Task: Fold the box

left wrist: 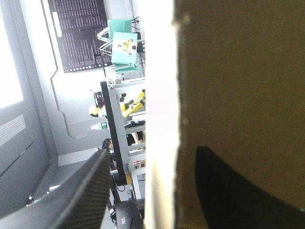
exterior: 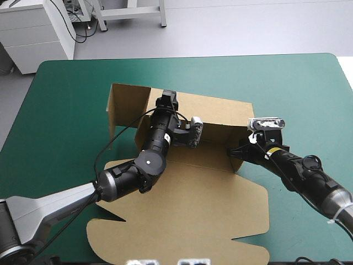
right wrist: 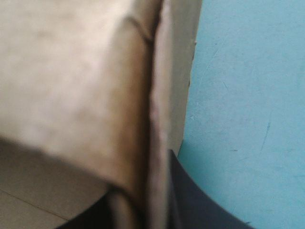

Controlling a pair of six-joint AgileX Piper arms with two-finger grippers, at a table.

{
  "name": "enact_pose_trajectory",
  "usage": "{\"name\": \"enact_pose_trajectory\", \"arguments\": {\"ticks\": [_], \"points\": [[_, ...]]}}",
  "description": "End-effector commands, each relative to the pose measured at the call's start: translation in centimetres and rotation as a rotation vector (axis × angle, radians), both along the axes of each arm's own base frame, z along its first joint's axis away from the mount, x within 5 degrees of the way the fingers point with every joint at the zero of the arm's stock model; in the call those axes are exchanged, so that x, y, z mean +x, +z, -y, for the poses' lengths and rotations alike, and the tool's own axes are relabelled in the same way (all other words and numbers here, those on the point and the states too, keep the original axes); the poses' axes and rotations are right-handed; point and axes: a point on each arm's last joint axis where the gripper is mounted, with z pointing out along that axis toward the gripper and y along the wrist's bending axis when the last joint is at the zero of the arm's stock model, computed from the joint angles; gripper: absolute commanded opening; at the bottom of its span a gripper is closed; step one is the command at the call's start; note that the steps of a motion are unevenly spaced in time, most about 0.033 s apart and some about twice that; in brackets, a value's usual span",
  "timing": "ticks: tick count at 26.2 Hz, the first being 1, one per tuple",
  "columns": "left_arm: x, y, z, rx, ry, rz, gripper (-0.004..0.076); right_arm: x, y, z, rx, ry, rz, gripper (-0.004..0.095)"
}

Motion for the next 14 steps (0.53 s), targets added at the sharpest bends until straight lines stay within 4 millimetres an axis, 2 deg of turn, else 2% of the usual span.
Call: {"name": "enact_pose_trajectory", "arguments": {"ticks": [1, 6, 14], "points": [[-0.1, 3.1, -0.5, -0.015, -0.005, 0.132, 0.0456, 1.9, 2.9, -0.5, 0.058, -0.025, 0.117, -0.0013], [-1.2, 3.4, 0.0, -0.015, 0.038, 0.176, 0.0456, 5.7, 3.7, -1.5, 0.019, -0.016, 0.073, -0.0013], [-3.2, 3.6, 1.4, -0.023, 0.004, 0.192, 0.0455, 9.4, 4.6, -0.1, -0.006, -0.071, 0.02, -0.0013]]}}
